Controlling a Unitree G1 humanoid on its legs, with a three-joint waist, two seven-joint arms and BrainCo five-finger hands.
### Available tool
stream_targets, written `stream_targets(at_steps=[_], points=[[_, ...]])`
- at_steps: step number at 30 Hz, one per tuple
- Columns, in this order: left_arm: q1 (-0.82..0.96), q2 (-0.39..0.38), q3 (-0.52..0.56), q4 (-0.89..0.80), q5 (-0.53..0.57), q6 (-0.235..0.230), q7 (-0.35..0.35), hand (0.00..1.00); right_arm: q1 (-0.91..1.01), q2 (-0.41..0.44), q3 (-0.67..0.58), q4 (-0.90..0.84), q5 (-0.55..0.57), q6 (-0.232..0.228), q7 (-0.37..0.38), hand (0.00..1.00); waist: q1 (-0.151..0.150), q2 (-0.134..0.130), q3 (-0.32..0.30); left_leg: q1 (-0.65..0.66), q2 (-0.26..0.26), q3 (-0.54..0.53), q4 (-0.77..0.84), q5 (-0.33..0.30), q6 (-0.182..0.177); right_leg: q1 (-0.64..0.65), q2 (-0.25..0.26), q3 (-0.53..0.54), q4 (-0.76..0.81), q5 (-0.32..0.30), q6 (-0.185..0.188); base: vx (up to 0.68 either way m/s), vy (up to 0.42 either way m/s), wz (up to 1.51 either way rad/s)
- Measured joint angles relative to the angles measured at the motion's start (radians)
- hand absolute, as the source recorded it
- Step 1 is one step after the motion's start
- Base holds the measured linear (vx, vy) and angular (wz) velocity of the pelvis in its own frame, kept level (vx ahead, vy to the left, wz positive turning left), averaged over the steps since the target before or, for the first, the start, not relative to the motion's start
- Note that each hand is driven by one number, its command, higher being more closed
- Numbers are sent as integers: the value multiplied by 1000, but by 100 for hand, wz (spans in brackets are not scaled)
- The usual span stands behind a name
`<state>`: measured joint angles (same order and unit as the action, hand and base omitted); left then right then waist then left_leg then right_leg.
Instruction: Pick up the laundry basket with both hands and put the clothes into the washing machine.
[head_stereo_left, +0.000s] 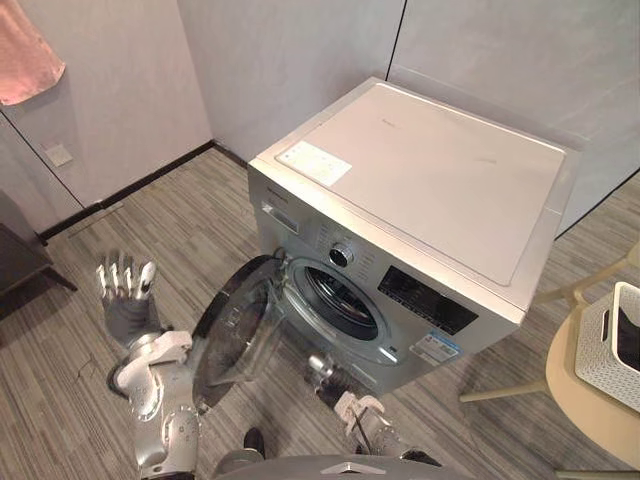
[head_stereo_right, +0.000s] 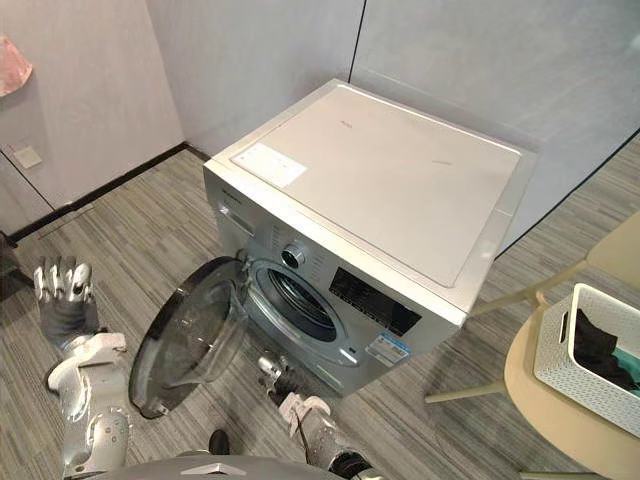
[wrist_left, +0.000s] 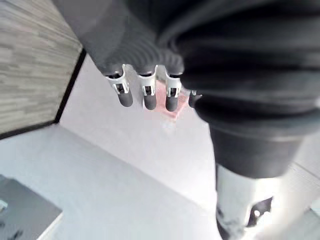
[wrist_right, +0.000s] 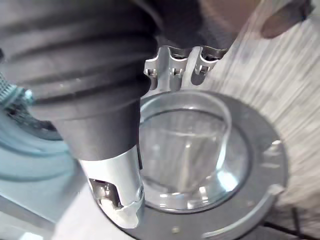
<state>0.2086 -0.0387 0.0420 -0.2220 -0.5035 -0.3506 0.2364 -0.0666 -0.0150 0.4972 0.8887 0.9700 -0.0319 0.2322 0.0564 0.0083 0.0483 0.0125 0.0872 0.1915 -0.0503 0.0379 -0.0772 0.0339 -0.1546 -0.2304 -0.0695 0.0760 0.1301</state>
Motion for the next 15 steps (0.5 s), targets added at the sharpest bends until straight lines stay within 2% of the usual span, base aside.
stream_targets(at_steps=[2, 3, 4, 6, 8, 10, 11, 13, 14, 15], points=[[-4, 33, -69, 24, 34, 12, -59, 0, 1, -6, -14, 5, -73, 17, 8, 0, -2, 3, -2, 1, 1, 0, 2, 0, 0, 1, 1, 0, 0, 0, 0, -19, -9, -1], [-14, 71, -120, 91, 62, 36, -124, 0, 2, -5, -57, 31, -138, 19, 10, 0, -3, 8, -3, 5, 1, 0, 1, 1, 1, 3, 3, -2, 0, 1, -1, -33, -16, -2], [-15, 74, -124, 99, 64, 40, -132, 0, 2, -5, -62, 33, -147, 19, 10, 0, -4, 9, -3, 5, 1, 0, 1, 1, 1, 4, 3, -1, 0, 1, -1, -32, -18, -4], [-22, 117, -146, 258, 114, 96, -225, 0, 4, -25, -169, 78, -274, 19, 7, 0, -18, 16, -5, 6, 1, 4, -1, 1, 1, -1, 6, -1, 0, 1, -1, -31, -16, -8], [-31, 153, -154, 381, 144, 122, -267, 0, 10, -50, -240, 99, -351, 19, 7, 0, -27, 18, 0, 3, 1, 12, -3, 1, 1, -9, 6, 3, -3, 2, -2, -39, -12, -11], [-63, 206, -163, 571, 191, 182, -334, 0, 21, -99, -319, 114, -494, 31, 3, 0, -34, 16, 7, -19, 4, 33, -2, 1, 1, -44, 10, 23, -3, 6, -8, -62, -12, -22], [-73, 219, -163, 616, 200, 195, -350, 0, 23, -114, -336, 114, -533, 34, 1, 0, -35, 14, 11, -29, 5, 36, 0, 0, 0, -58, 11, 27, -4, 7, -8, -63, -15, -19], [-157, 271, -171, 796, 235, 234, -404, 0, 25, -144, -431, 114, -650, 37, -3, 0, -54, 1, 46, -78, 10, 39, 11, 3, -5, -98, 15, 27, -7, 13, -11, -56, -22, -2], [-184, 284, -172, 839, 254, 242, -415, 0, 25, -147, -455, 115, -675, 37, -5, 0, -58, -2, 57, -91, 12, 39, 13, 5, -6, -110, 17, 26, -7, 16, -12, -58, -22, 5], [-247, 301, -174, 919, 322, 259, -422, 0, 23, -152, -503, 115, -744, 36, -21, 0, -67, -7, 84, -115, 13, 34, 13, 13, -5, -131, 18, 22, -8, 22, -14, -42, -10, 6]])
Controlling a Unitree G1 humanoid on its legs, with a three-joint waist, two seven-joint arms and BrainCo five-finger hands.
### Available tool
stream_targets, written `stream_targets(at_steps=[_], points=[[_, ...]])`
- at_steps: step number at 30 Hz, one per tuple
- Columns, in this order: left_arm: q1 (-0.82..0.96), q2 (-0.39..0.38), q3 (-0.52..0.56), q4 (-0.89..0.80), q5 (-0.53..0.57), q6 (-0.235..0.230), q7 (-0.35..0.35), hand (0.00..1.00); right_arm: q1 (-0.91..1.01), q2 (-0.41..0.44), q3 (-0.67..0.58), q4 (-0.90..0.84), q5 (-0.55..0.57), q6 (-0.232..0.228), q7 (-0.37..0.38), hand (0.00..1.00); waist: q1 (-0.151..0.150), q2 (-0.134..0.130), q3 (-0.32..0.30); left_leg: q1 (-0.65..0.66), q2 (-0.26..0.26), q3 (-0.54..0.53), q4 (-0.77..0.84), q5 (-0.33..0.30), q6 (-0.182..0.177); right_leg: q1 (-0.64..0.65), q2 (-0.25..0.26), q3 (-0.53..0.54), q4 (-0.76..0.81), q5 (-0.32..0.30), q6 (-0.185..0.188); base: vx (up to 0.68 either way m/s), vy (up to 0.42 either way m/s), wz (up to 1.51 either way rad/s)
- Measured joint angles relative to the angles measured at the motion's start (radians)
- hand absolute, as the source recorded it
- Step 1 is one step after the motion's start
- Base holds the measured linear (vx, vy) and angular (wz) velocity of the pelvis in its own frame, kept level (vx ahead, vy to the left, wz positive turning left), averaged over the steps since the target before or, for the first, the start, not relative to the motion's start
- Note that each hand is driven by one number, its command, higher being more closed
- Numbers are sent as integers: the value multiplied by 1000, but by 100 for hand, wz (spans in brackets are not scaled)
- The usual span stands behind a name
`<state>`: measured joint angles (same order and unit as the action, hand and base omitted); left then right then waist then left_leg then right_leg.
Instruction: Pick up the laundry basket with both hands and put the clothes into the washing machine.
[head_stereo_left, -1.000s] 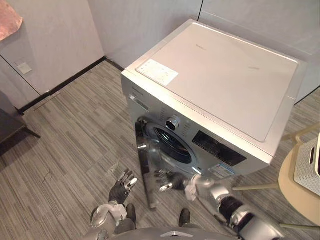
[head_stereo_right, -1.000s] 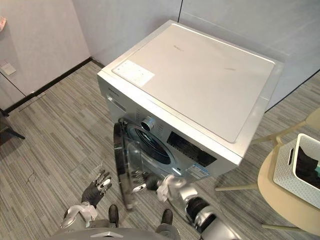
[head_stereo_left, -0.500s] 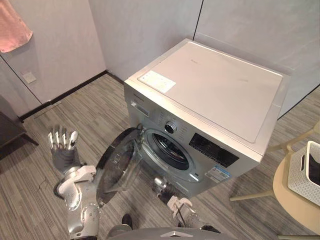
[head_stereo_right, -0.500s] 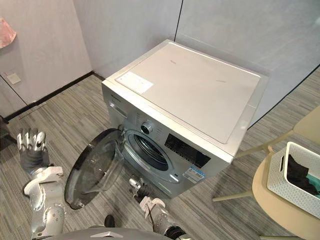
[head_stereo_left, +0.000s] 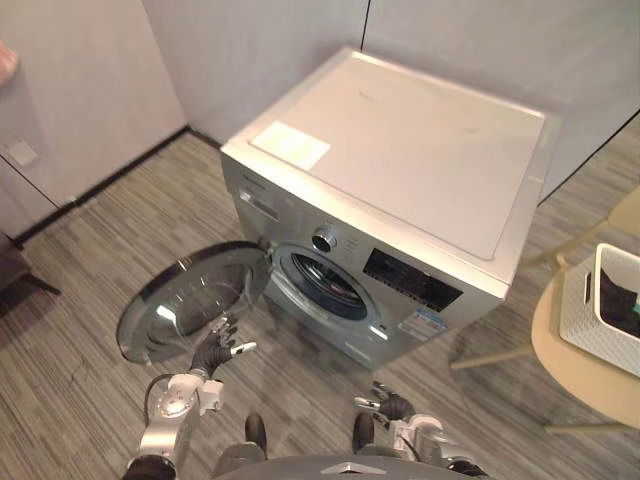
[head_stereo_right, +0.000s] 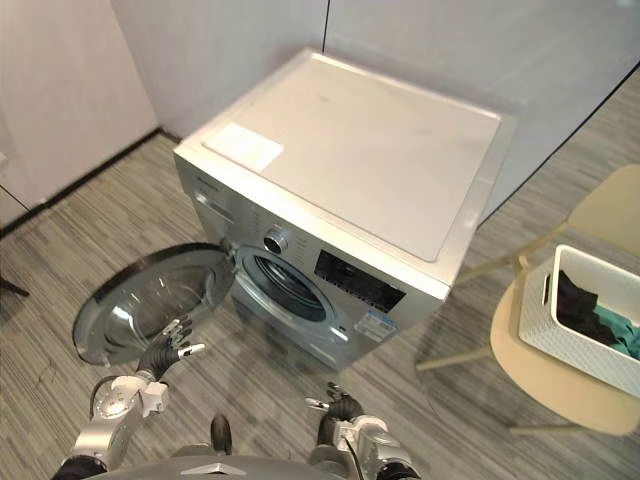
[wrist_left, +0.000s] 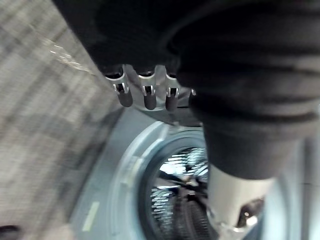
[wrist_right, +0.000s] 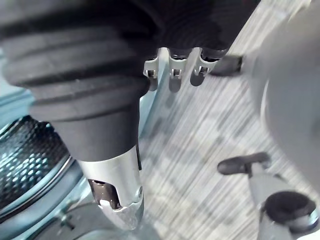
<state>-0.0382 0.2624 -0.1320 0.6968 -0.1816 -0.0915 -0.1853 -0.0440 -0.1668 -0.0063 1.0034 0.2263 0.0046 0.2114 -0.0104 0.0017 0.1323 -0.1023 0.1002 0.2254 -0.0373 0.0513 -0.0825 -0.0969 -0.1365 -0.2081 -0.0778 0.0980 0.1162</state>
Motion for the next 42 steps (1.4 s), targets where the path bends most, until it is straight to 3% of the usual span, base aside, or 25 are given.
stream_targets(at_steps=[4, 6, 12, 15, 17, 18, 20, 21, 23, 25, 26, 29, 30, 32, 33, 34, 35, 36, 37, 39, 40, 42], points=[[-189, 36, 5, 123, 230, 29, 32, 0, -24, -1, -98, 3, -162, 14, -64, 0, -22, -7, 73, -78, 1, -5, -8, 36, 8, -79, 0, -9, 0, 35, -2, -28, -4, 6], [-329, 85, 29, 184, 351, 35, 88, 0, -58, -1, -126, -7, -222, 19, -95, 0, -30, -10, 106, -117, 2, -2, -26, 52, 7, -131, 3, 0, -2, 50, -4, 18, 6, -11], [-544, 196, 127, 222, 450, 61, 219, 0, -84, 19, -136, -32, -232, 17, -141, 0, -25, -31, 188, -144, 11, 13, -14, 53, 5, -161, 4, 11, 5, 51, -5, 24, 2, -5], [-572, 195, 134, 216, 521, 85, 276, 0, -81, 52, -100, -89, -233, 11, -172, 0, -16, -45, 213, -155, 15, 27, 19, 42, -2, -180, 1, 36, 31, 51, -6, 21, 11, -17], [-559, 177, 134, 211, 558, 91, 300, 0, -77, 68, -69, -126, -275, -2, -179, 0, -7, -47, 231, -170, 35, 48, 115, -20, 1, -186, 5, 57, 69, 40, -12, 2, 12, -43], [-517, 156, 142, 172, 558, 93, 317, 0, -74, 75, -55, -155, -317, -9, -183, 0, 1, -48, 254, -180, 60, 67, 232, -94, 4, -189, 11, 84, 120, 15, -10, -36, 19, -68], [-456, 116, 174, 145, 555, 93, 327, 0, -71, 77, -43, -172, -350, -11, -191, 0, 5, -46, 257, -190, 92, 103, 342, -165, 9, -207, 27, 126, 170, 1, -11, -62, 54, -100], [-402, 68, 209, 141, 536, 92, 332, 0, -71, 76, -42, -177, -361, -9, -198, 0, 13, -46, 257, -192, 123, 164, 429, -230, 13, -230, 47, 192, 195, 1, -10, -77, 88, -123], [-347, 14, 220, 148, 523, 92, 330, 0, -77, 74, -35, -169, -396, 0, -201, 0, 22, -47, 257, -193, 149, 236, 498, -283, 20, -255, 60, 262, 188, 17, -1, -129, 120, -143], [-284, -49, 241, 182, 509, 91, 323, 0, -91, 72, -31, -157, -435, 22, -204, 0, 11, -45, 257, -193, 182, 313, 553, -329, 34, -273, 52, 237, 149, 11, -54, -143, 99, -136], [-259, -75, 264, 221, 507, 93, 323, 0, -91, 80, -37, -161, -435, 23, -207, 0, -2, -42, 257, -188, 210, 361, 570, -338, 47, -277, 34, 153, 138, -2, -98, -104, 62, -116], [-184, -116, 322, 231, 507, 97, 325, 0, -99, 81, -35, -122, -433, 26, -210, 0, 7, -39, 258, -123, 273, 429, 575, -336, 43, -249, 1, -24, 287, -60, -144, 23, 1, -75], [-139, -126, 326, 226, 519, 100, 344, 0, -98, 82, -34, -89, -430, 25, -213, 0, 16, -41, 250, -86, 288, 441, 578, -332, 34, -195, -7, -66, 298, -86, -115, 108, -114, -44], [-91, -137, 328, 230, 535, 105, 381, 0, -97, 78, -36, -52, -420, 16, -227, 0, 10, -24, 219, -66, 296, 437, 562, -315, 8, -176, 23, -82, 271, -39, -79, 52, -143, -42], [-64, -160, 327, 236, 537, 105, 400, 0, -98, 75, -36, -12, -407, 12, -247, 0, 12, -13, 183, -61, 295, 441, 518, -294, -4, -173, 47, -80, 211, -4, -86, 37, -203, -46], [-40, -177, 321, 239, 535, 105, 404, 0, -96, 77, -43, 11, -382, 14, -256, 0, 12, -14, 156, -46, 295, 468, 472, -264, -10, -150, 53, -88, 139, -20, -90, 29, -193, -38], [-39, -192, 315, 238, 533, 104, 405, 0, -98, 76, -56, 17, -379, 19, -259, 0, 11, -4, 152, -34, 298, 477, 453, -252, -21, -142, 46, -136, 142, -47, -94, 25, -110, -35], [-42, -206, 284, 236, 525, 102, 406, 0, -98, 78, -71, 31, -377, 21, -265, 0, 19, -2, 145, 7, 295, 507, 413, -228, -39, -142, 4, -256, 200, -93, -99, 25, -40, -35], [-39, -207, 267, 239, 519, 101, 404, 0, -96, 82, -74, 39, -376, 22, -267, 0, 22, -5, 138, 28, 295, 520, 403, -222, -48, -134, -1, -287, 207, -84, -92, 42, -67, -53], [-27, -217, 237, 260, 517, 88, 401, 0, -82, 83, -74, 49, -368, 23, -269, 0, 26, 7, 116, 84, 319, 546, 388, -201, -75, -79, 49, -277, 137, -27, -93, 63, -174, -61], [-11, -224, 237, 275, 517, 87, 400, 0, -83, 83, -74, 75, -368, 20, -280, 0, 24, 11, 93, 121, 342, 574, 379, -174, -88, -48, 97, -244, 78, -6, -118, 81, -232, -69], [-7, -227, 238, 275, 513, 82, 401, 0, -77, 82, -73, 84, -366, 19, -283, 0, 15, 15, 89, 140, 392, 564, 440, -146, -76, -26, 139, -224, 65, -13, -141, 64, -245, -79]])
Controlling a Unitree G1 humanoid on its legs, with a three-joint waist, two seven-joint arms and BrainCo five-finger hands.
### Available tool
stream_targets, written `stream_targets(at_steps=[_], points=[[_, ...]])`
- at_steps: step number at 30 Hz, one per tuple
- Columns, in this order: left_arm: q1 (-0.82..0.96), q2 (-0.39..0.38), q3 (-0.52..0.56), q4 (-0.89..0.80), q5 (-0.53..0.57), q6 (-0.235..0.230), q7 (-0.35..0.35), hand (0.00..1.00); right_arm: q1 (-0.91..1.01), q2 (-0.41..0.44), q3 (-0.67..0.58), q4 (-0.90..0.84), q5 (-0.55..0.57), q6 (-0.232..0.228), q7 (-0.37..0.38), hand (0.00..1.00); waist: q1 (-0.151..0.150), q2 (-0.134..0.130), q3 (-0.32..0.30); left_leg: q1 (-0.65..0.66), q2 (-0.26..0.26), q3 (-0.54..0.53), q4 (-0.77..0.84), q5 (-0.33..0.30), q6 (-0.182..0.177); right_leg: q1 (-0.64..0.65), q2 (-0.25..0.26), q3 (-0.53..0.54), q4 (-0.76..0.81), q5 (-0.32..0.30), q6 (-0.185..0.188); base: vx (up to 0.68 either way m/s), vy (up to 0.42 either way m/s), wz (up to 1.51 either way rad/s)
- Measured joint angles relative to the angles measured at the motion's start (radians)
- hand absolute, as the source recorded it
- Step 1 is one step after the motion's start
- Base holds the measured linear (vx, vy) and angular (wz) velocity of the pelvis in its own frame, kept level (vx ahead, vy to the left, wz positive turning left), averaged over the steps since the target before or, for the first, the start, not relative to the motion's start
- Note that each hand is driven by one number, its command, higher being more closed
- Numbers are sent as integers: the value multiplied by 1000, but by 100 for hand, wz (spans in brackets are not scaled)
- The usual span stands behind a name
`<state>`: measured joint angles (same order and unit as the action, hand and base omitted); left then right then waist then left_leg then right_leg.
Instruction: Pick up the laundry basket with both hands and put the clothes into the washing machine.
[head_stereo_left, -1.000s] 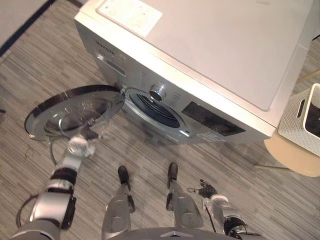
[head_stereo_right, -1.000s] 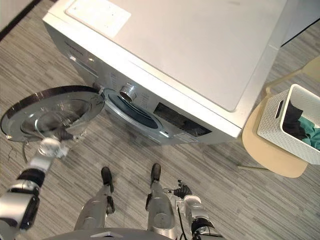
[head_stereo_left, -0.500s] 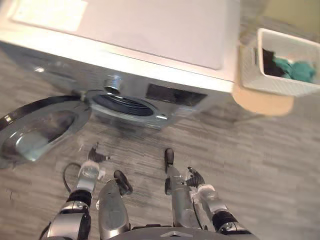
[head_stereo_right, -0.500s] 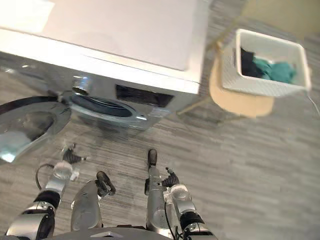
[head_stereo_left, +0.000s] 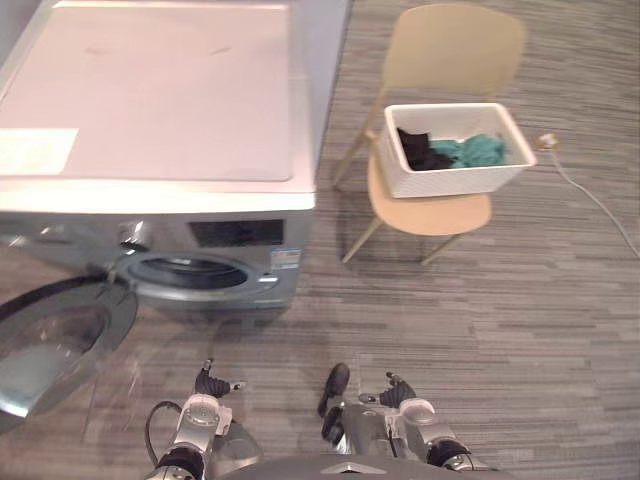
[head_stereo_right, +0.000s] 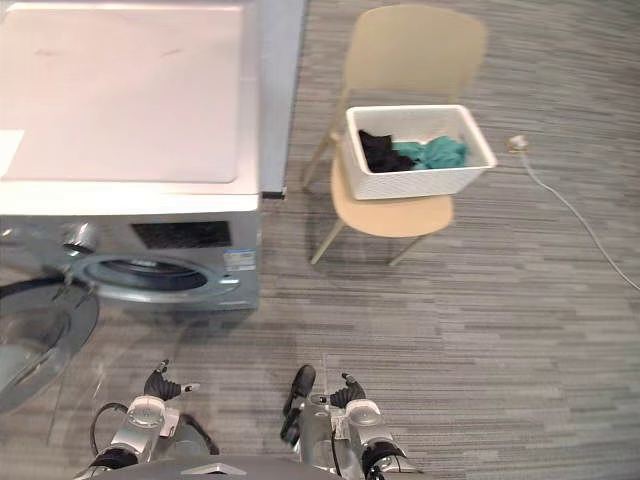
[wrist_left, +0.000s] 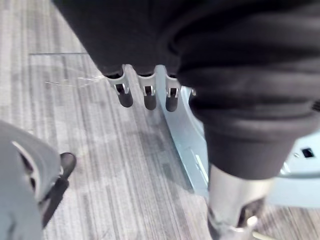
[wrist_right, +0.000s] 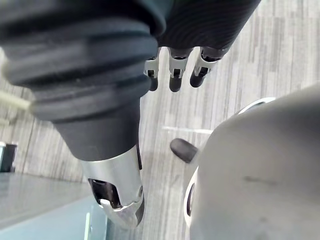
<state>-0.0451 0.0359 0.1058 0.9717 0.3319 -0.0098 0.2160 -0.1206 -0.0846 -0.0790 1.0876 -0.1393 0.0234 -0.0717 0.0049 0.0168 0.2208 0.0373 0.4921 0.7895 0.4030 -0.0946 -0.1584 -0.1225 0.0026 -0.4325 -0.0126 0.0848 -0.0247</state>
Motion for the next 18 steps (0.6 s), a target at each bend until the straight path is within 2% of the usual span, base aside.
stream_targets(at_steps=[1, 2, 3, 4, 5, 6, 7, 8, 9, 10, 11, 12, 13, 14, 15, 17, 18], points=[[5, -1, 2, 0, -8, -1, 0, 0, 3, 0, 0, 11, 16, -3, 0, 0, -1, 1, 0, -4, 52, -25, 98, 29, 41, 9, 32, 28, 10, -12, -18, 42, -230, -89], [13, -3, 5, -1, -14, -1, 0, 0, 2, -1, 1, 22, 16, -5, 1, 0, 1, 1, 0, -11, 79, -55, 161, 54, 80, 16, 46, 53, 18, -19, -28, 50, -198, -134], [37, 2, 11, -5, -35, -2, 0, 0, 4, -10, 15, 30, 15, -9, 1, 0, 16, 0, -1, -49, 117, -158, 310, 145, 216, 26, 61, 129, 40, -39, -46, 40, -107, -135], [45, -4, 19, -20, -58, -7, 0, 0, 8, -19, 26, 30, 15, -10, 1, 0, 25, 3, -1, -79, 127, -212, 389, 208, 250, 27, 69, 167, 48, -46, -54, 52, -59, -182], [45, -8, 12, -21, -76, -21, 1, 0, 16, -38, 27, 30, 15, -11, 1, 0, 41, 9, -1, -145, 127, -300, 591, 168, 250, 28, 75, 231, 66, -54, -67, 88, -17, -168], [45, -8, 12, -19, -96, -29, 2, 0, 28, -58, 13, 29, 17, -10, -1, 0, 43, 27, -5, -195, 115, -348, 786, 96, 231, 46, 85, 284, 69, -56, -74, 129, -26, -157], [50, -9, 13, -19, -106, -31, 4, 0, 37, -69, 6, 29, 17, -10, -2, 0, 44, 29, -5, -213, 105, -369, 863, 58, 224, 57, 94, 307, 67, -57, -77, 128, -16, -130], [61, -9, 21, -20, -127, -38, 11, 0, 47, -88, -6, 33, 17, -4, -2, 0, 45, 47, -14, -243, 58, -416, 966, -4, 205, 79, 115, 349, 66, -62, -84, 133, 33, -115], [73, -10, 46, -21, -136, -42, 15, 0, 64, -97, -16, 35, 20, 2, -3, 0, 44, 59, -18, -264, -23, -461, 982, -42, 168, 96, 133, 389, 65, -69, -91, 108, 60, -107], [79, -8, 56, -21, -141, -41, 17, 0, 69, -97, -28, 37, 24, 2, -3, 0, 45, 62, -17, -267, -67, -473, 966, -56, 146, 105, 139, 410, 64, -71, -94, 132, 104, -103], [96, -4, 74, -21, -152, -41, 18, 0, 71, -95, -50, 40, 28, 4, -3, 0, 45, 68, -16, -273, -156, -486, 901, -79, 114, 113, 153, 454, 61, -72, -99, 121, 116, -101], [114, -5, 95, -17, -153, -33, 18, 0, 72, -94, -72, 40, 39, 4, -3, 0, 46, 75, -12, -281, -228, -485, 812, -107, 106, 123, 161, 489, 51, -70, -103, 118, 121, -110], [121, -6, 104, -19, -153, -31, 17, 0, 71, -92, -100, 40, 57, 4, -3, 0, 50, 78, -12, -285, -267, -477, 723, -130, 118, 125, 163, 517, 48, -70, -102, 97, 96, -85], [128, -9, 121, -19, -153, -30, 16, 0, 71, -88, -123, 40, 63, 4, -3, 0, 52, 74, -9, -285, -281, -468, 659, -144, 130, 129, 163, 536, 44, -71, -99, 156, 98, -79], [142, -11, 140, -18, -153, -23, 16, 0, 69, -75, -166, 38, 70, 4, -3, 0, 54, 64, -2, -288, -305, -467, 471, -176, 144, 146, 156, 586, 30, -63, -77, 167, 89, -66], [143, -28, 173, -18, -153, -19, 15, 0, 66, -66, -201, 24, 74, 4, -3, 0, 61, 58, 1, -293, -319, -486, 271, -178, 142, 151, 143, 635, 15, -61, -55, 172, 118, -84], [142, -41, 207, -16, -154, -16, 11, 0, 48, -62, -219, 25, 74, 2, -3, 0, 70, 60, 0, -292, -343, -533, 91, -140, 116, 150, 123, 682, -2, -61, -36, 117, 119, -100]])
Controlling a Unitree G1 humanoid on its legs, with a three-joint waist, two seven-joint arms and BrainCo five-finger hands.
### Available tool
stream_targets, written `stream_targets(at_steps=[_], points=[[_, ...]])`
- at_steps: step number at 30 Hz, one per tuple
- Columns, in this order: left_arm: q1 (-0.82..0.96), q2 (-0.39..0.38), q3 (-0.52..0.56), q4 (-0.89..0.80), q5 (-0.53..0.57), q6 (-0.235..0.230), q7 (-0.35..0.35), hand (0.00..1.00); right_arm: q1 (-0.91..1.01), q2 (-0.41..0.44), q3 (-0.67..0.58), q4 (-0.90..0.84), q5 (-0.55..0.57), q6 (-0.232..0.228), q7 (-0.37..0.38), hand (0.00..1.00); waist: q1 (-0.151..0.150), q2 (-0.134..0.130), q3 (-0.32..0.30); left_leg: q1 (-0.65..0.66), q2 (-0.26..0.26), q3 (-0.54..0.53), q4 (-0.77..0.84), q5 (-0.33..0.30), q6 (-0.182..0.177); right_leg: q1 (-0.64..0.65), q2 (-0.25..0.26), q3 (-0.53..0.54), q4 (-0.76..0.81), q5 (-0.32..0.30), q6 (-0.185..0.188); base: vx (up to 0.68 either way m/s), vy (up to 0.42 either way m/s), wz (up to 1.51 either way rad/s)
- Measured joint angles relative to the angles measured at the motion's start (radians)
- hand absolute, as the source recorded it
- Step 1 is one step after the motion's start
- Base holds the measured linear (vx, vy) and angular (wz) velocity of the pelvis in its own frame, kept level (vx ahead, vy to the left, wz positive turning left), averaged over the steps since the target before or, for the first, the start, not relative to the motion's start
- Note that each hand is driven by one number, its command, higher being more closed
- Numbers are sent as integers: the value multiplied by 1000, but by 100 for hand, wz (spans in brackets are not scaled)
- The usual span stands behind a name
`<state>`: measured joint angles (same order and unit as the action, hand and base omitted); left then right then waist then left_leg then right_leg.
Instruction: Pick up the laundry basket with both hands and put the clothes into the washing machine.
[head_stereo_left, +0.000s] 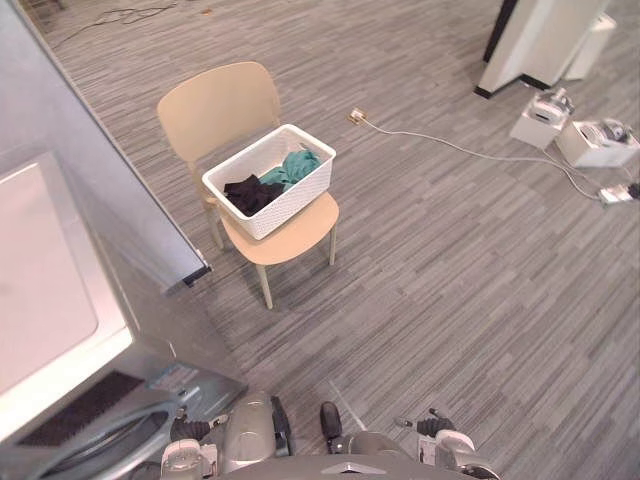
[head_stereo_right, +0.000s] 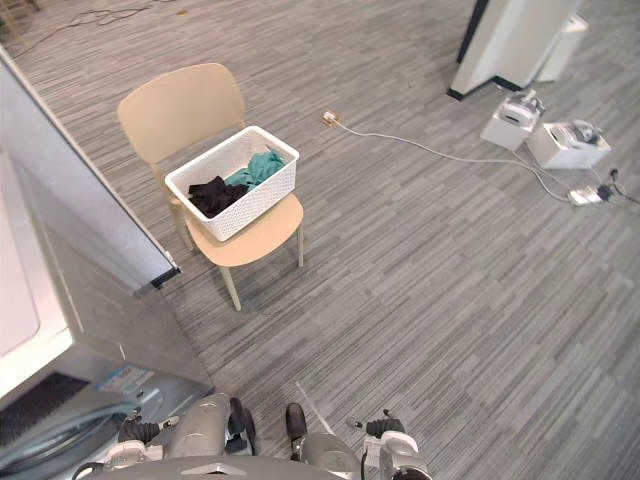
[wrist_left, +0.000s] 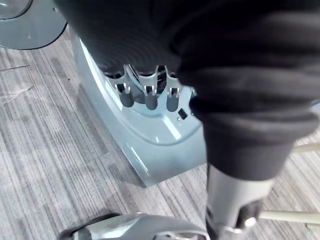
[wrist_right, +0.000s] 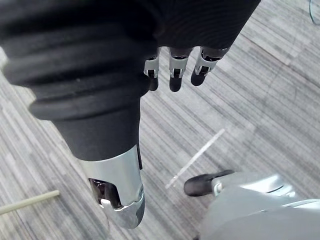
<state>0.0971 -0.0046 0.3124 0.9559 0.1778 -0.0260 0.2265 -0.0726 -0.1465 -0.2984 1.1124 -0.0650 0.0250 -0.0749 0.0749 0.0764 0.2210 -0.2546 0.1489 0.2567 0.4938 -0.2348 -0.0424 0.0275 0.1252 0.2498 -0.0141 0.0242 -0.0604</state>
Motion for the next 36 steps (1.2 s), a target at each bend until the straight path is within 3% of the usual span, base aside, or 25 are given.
stream_targets(at_steps=[2, 3, 4, 5, 6, 7, 8, 9, 11, 12, 14, 16, 17, 18, 19, 21, 22, 23, 24, 25, 26, 28, 31, 34, 36], points=[[0, -8, 0, 9, -18, 2, -3, 0, -1, -3, 3, 0, 0, -1, 0, 0, 7, 18, -8, 43, 7, -26, -199, 85, -12, -4, -8, 36, 6, -23, 22, 88, 176, -94], [-4, -14, 1, 29, -28, 18, -7, 0, -1, -2, 3, -5, 0, -1, -1, 0, 0, 29, -13, 55, 11, -15, -213, 127, -8, 4, -9, 37, 13, -36, 29, 199, 320, -49], [9, -13, -6, 69, -49, 49, -59, 0, 23, 10, -1, -22, 1, -1, -1, 0, -16, 43, -24, 78, 3, -7, -217, 164, 11, 7, -26, 1, 62, -86, 43, 182, 247, -12], [29, -6, -9, 82, -48, 50, -59, 0, 33, 35, -15, -44, 26, -4, -1, 0, -19, 21, -16, 100, -12, 3, -214, 146, 15, -8, -50, -44, 132, -129, 52, 287, 363, -7], [58, 19, -29, 87, -47, 60, -64, 0, 29, 67, 9, -48, 31, -8, -2, 0, -15, -19, -7, 135, -32, 25, -217, 121, 11, -54, -73, -84, 285, -189, 84, 173, 199, -13], [71, 30, -40, 88, -48, 73, -64, 0, 26, 71, 51, -59, 30, -8, -1, 0, -8, -31, -10, 152, -36, 40, -224, 119, 8, -95, -80, -109, 380, -206, 111, 165, 163, -16], [79, 35, -47, 88, -48, 79, -66, 0, 17, 73, 84, -81, 29, -9, -1, 0, -4, -35, -9, 168, -38, 53, -235, 120, 8, -118, -86, -127, 435, -211, 135, 117, 67, -23], [97, 33, -62, 88, -48, 89, -65, 0, 15, 81, 148, -129, 28, -10, 1, 0, -2, -40, -10, 200, -41, 70, -265, 133, 29, -162, -115, -201, 531, -234, 151, 115, 38, -22], [107, 41, -104, 88, -47, 99, -65, 0, 10, 89, 213, -214, 30, -12, 10, 0, -3, -38, -9, 222, -46, 73, -293, 137, 27, -212, -200, -332, 582, -293, 120, 156, -29, -9], [104, 50, -130, 86, -46, 98, -60, 0, 9, 99, 219, -300, 40, -14, 11, 0, -4, -39, -9, 224, -42, 65, -302, 134, 20, -261, -250, -345, 569, -303, 129, 155, -100, 4], [103, 50, -137, 74, -46, 98, -44, 0, 12, 98, 217, -393, 58, -17, 9, 0, -17, -34, -9, 224, -29, 42, -300, 119, -6, -299, -288, -326, 523, -289, 146, 143, -210, 18], [97, 68, -163, 69, -45, 91, -28, 0, 18, 96, 214, -503, 70, -22, 2, 0, -30, -37, -11, 236, -11, 12, -292, 100, -37, -311, -305, -247, 418, -218, 161, 148, -261, 34], [102, 91, -170, 52, -37, 89, -26, 0, 35, 98, 215, -578, 77, -29, -1, 0, -37, -66, -22, 240, -22, -16, -280, 93, -68, -286, -342, -225, 332, -179, 162, 198, -390, 52], [113, 109, -175, 32, -34, 70, -37, 0, 53, 96, 217, -633, 78, -41, -3, 0, -37, -89, -33, 249, -24, -41, -251, 76, -100, -283, -362, -238, 340, -123, 231, 263, -472, 55], [113, 103, -181, 31, -28, 61, -35, 0, 60, 90, 218, -653, 78, -46, -4, 0, -37, -83, -38, 257, -5, -58, -245, 70, -114, -284, -347, -249, 364, -111, 232, 283, -416, 45], [126, 69, -199, 25, -13, 58, -13, 0, 69, 49, 222, -721, 80, -52, -14, 0, -35, -2, -87, 248, 104, -96, -227, 42, -163, -274, -256, -298, 395, -135, 189, 310, -362, 15], [141, 64, -183, 24, -25, 48, -12, 0, 73, 49, 226, -775, 103, -68, -23, 0, -38, 21, -99, 225, 172, -144, -152, 54, -137, -254, -194, -341, 403, -171, 150, 301, -321, 11], [140, 66, -165, 21, -28, 46, -12, 0, 75, 52, 224, -791, 109, -70, -26, 0, -39, 19, -97, 186, 191, -170, -76, 70, -103, -238, -183, -362, 404, -183, 136, 288, -324, 27], [139, 67, -153, 10, -40, 43, -12, 0, 75, 55, 221, -803, 111, -72, -28, 0, -40, 12, -93, 154, 201, -187, 3, 95, -51, -215, -177, -378, 403, -193, 125, 198, -304, 40], [151, 73, -136, -25, -66, 25, -18, 0, 83, 57, 217, -842, 120, -78, -39, 0, -28, -8, -78, 111, 224, -200, 115, 157, 39, -150, -164, -410, 382, -205, 102, 254, -362, 56], [166, 83, -140, -51, -68, 9, -22, 0, 97, 51, 214, -902, 139, -90, -45, 0, -19, -21, -70, 86, 250, -188, 191, 206, 79, -90, -156, -450, 354, -206, 87, 311, -363, 73], [174, 77, -150, -71, -61, 6, -17, 0, 99, 35, 202, -981, 162, -116, -54, 0, -15, -12, -75, 44, 272, -125, 299, 199, 96, -26, -158, -501, 311, -209, 81, 283, -182, 80], [161, 75, -168, -82, -6, 1, -17, 0, 93, 20, 165, -1129, 180, -173, -89, 0, -4, -11, -76, -14, 230, 53, 353, 117, 75, 52, -182, -610, 227, -202, 80, 274, -34, 114], [138, 67, -169, -79, 28, 0, -22, 0, 24, 8, 107, -1165, 142, -181, -116, 0, 7, -26, -66, -31, 132, 192, 188, 61, 44, 94, -225, -716, 186, -199, 91, 220, 63, 111], [129, 62, -197, -76, 55, 0, -35, 0, -69, -26, 83, -1158, 124, -179, -150, 0, 14, -22, -68, -18, 67, 294, -9, 96, 35, 123, -250, -780, 160, -205, 148, 227, 159, 88]])
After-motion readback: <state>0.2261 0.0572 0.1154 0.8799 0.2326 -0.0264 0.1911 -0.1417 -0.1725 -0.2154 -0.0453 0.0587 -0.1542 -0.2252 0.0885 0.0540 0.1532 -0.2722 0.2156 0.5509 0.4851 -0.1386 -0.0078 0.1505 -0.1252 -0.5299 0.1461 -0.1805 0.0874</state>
